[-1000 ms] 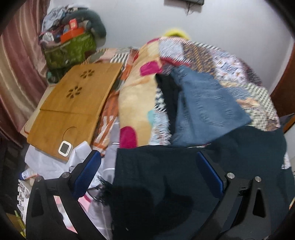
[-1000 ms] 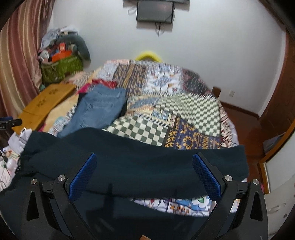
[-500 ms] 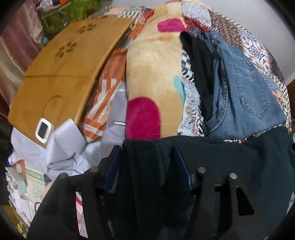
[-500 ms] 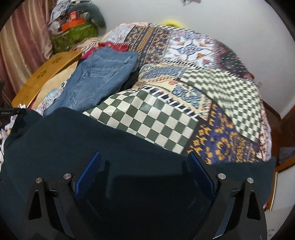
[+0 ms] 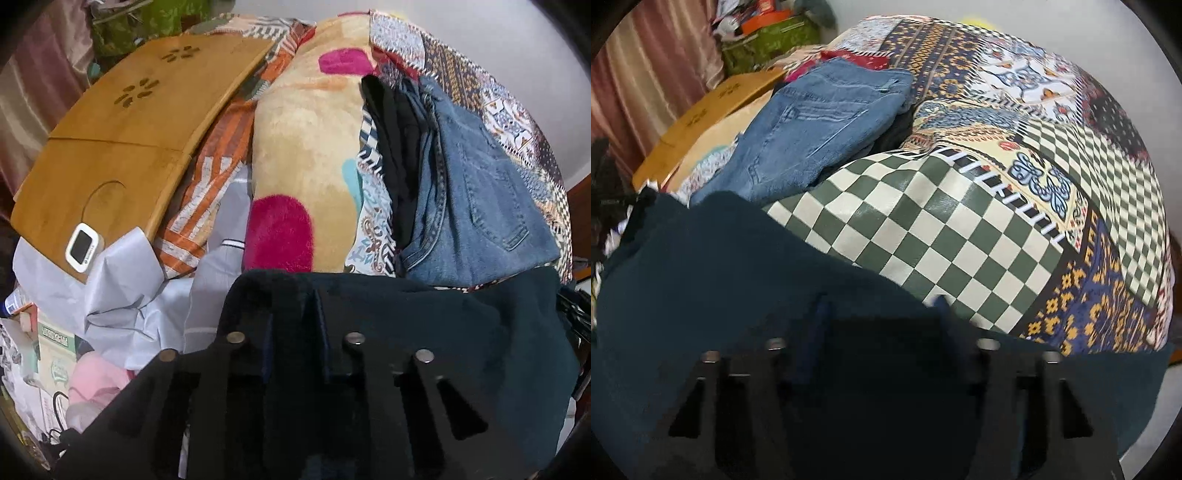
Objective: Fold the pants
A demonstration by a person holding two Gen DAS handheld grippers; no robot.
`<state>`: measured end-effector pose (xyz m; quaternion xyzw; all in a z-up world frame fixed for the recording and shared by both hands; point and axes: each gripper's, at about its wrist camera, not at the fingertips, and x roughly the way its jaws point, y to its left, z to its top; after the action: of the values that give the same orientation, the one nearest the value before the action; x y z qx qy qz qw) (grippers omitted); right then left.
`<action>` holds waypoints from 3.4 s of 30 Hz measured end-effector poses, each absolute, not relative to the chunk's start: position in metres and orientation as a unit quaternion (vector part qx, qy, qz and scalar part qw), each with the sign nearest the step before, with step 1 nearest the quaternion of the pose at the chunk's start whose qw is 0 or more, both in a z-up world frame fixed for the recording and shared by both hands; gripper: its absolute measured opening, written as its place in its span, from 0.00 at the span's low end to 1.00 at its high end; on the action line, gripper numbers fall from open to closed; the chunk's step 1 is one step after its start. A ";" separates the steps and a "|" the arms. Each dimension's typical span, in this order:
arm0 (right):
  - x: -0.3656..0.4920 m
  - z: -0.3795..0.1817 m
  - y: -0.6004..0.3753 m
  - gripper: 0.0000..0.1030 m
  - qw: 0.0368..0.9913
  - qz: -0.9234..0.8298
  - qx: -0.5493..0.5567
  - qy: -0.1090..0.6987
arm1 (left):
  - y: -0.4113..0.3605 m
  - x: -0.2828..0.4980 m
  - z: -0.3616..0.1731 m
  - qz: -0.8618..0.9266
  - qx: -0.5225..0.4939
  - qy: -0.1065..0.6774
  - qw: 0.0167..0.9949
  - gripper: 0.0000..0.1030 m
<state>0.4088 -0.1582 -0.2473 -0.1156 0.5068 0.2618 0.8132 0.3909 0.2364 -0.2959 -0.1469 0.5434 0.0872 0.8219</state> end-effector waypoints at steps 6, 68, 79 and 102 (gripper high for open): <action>0.401 -0.242 -0.157 0.09 0.823 0.238 -0.123 0.501 | 0.241 0.383 -0.261 0.112 -0.134 0.507 0.844 0.07; 0.128 -0.183 -0.245 0.07 0.888 0.162 -0.021 0.431 | 0.201 0.121 -0.212 0.035 -0.111 0.471 0.874 0.08; 0.146 -0.159 -0.317 0.17 0.904 0.062 0.021 0.423 | 0.182 0.151 -0.165 0.057 -0.085 0.432 0.896 0.48; 0.336 -0.194 -0.384 0.75 0.879 -0.020 0.053 0.474 | 0.098 0.357 -0.192 0.027 -0.071 0.471 0.879 0.85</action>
<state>0.3362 -0.3844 -0.1943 0.0529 0.4737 -0.0199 0.8789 0.3571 0.0982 -0.1923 -0.0708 0.4706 0.0270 0.8791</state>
